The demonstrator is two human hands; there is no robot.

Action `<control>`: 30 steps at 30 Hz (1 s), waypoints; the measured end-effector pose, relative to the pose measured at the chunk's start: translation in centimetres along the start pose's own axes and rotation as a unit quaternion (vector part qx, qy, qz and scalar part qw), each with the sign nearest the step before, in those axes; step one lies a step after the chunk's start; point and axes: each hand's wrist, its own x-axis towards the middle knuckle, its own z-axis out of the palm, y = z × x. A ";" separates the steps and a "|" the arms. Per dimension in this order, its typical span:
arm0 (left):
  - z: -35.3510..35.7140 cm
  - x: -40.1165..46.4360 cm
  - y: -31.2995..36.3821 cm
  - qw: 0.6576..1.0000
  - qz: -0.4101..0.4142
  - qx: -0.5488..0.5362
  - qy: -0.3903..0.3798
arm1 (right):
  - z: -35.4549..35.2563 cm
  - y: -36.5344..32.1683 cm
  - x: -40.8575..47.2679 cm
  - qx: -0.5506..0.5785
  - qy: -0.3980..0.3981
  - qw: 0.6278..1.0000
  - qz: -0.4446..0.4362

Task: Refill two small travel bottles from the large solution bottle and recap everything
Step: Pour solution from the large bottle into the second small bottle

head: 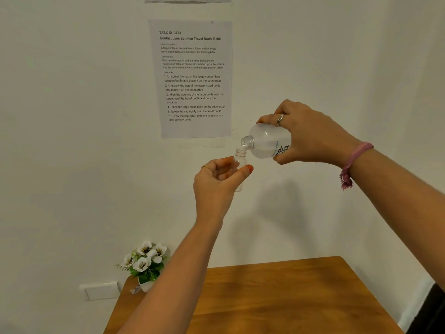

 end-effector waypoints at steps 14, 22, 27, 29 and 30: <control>0.1 -0.3 0.1 1.000 -0.006 -0.020 -0.004 | -0.4 -0.3 -0.1 -0.016 0.004 1.000 -0.006; 0.2 -0.3 0.2 1.000 -0.004 -0.019 -0.005 | -0.5 -0.3 -0.1 -0.020 0.011 1.000 -0.007; 0.2 -0.4 0.2 1.000 -0.006 -0.022 -0.006 | -0.5 -0.3 -0.2 -0.023 0.019 1.000 -0.009; 0.2 -0.5 0.2 1.000 -0.007 -0.021 -0.006 | -0.5 -0.3 -0.2 -0.025 0.018 0.999 -0.011; 0.2 -0.5 0.2 1.000 -0.007 -0.021 -0.006 | -0.5 -0.2 -0.2 -0.025 0.017 0.999 -0.012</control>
